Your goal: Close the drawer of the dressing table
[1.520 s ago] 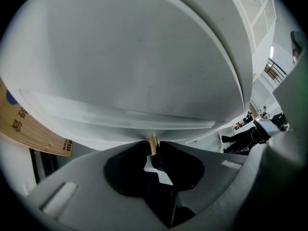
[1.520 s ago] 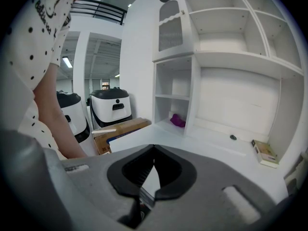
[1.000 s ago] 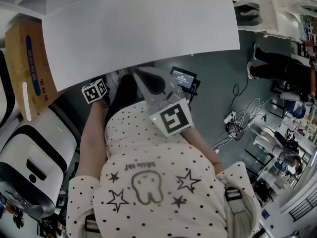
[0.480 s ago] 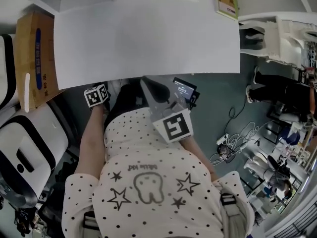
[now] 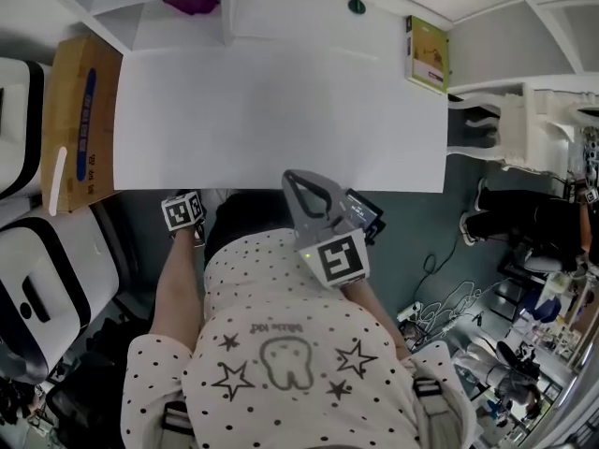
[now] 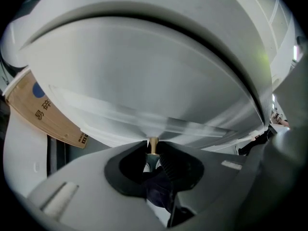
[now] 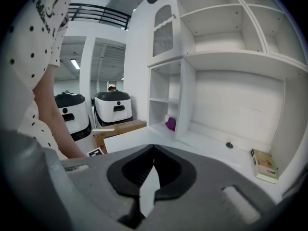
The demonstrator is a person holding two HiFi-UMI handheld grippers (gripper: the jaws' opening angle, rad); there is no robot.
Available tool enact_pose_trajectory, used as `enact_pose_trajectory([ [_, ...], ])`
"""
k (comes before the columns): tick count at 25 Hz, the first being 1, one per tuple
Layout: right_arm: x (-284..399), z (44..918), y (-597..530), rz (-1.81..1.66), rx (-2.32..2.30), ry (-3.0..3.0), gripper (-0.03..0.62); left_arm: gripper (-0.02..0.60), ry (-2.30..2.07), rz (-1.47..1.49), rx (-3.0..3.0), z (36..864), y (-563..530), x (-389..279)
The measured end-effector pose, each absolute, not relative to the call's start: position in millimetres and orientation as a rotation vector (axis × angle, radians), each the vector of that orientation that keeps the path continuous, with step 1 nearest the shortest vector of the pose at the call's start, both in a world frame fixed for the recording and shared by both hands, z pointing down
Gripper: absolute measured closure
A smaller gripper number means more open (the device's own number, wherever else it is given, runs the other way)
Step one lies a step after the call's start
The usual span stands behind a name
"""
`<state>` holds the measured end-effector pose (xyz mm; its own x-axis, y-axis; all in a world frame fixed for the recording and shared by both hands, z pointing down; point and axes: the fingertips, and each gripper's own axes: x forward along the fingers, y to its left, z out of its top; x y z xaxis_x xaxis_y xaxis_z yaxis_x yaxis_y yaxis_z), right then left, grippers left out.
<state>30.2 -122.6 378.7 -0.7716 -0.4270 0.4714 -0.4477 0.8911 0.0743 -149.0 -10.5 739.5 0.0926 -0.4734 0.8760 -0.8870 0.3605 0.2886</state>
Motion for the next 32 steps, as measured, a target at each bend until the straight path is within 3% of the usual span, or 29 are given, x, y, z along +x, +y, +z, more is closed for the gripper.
enact_pose_trajectory([
  [21, 28.1, 379.7, -122.3, 0.011, 0.629, -2.595, 0.592, 0.505, -1.59, 0.47, 1.271, 727.7, -7.3, -151.3],
  [23, 28.5, 379.2, -124.7, 0.013, 0.653, -2.62, 0.592, 0.532, -1.608, 0.452, 1.288, 716.3, -4.6, -151.3],
  [24, 29.1, 379.5, -126.2, 0.018, 0.661, -2.63, 0.592, 0.585, -1.61, 0.441, 1.305, 709.8, -3.9, -149.9],
  [32, 32.2, 381.8, -129.9, 0.047, 0.669, -2.646, 0.594, 0.588, -1.558, 0.358, 1.429, 635.1, -1.2, -126.9],
])
